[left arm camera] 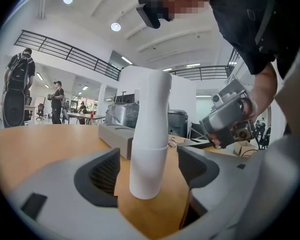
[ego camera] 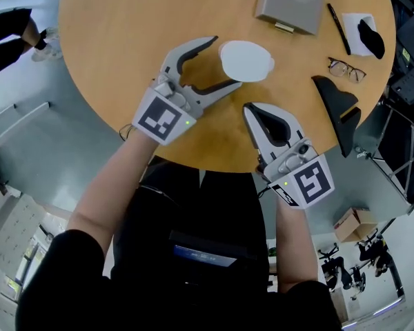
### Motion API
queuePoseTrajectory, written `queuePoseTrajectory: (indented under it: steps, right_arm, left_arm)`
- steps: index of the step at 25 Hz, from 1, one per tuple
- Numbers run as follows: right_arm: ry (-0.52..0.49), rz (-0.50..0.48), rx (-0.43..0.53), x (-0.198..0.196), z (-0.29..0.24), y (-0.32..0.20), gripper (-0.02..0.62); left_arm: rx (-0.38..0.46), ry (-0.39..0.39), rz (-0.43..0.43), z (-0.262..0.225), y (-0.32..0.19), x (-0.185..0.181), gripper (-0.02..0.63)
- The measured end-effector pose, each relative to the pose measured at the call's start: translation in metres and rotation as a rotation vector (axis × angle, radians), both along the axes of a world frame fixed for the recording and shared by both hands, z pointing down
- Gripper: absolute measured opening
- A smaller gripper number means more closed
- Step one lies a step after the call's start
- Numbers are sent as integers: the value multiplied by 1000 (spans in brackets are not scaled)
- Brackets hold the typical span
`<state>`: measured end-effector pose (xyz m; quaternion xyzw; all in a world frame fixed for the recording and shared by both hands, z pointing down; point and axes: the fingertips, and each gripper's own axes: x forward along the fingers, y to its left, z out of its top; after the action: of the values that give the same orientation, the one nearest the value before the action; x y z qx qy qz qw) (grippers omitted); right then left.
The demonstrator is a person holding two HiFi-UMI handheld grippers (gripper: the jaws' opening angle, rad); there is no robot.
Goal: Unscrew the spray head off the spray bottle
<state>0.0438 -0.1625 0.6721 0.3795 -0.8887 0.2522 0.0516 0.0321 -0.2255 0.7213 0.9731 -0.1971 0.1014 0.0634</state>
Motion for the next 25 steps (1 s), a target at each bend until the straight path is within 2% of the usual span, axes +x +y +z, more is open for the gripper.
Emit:
queuePoseTrajectory:
  steps: [10, 15, 17, 18, 22, 25]
  right_arm:
    - [-7, 11, -20, 11, 18, 2, 0]
    - [-12, 23, -29, 15, 21, 2, 0]
    - [-13, 27, -30, 18, 21, 2, 0]
    - [-14, 29, -31, 18, 21, 3, 0]
    - [-11, 33, -31, 20, 16, 5, 0]
    - [-6, 30, -15, 23, 4, 7, 0]
  left_arm:
    - [38, 18, 71, 14, -12, 39, 393]
    - [64, -2, 109, 17, -15, 55, 393]
    - [69, -6, 118, 18, -18, 60, 362]
    - [73, -5, 126, 18, -17, 61, 310]
    - [69, 18, 175, 10, -8, 59, 298]
    - [54, -9, 191, 2, 0, 53, 296]
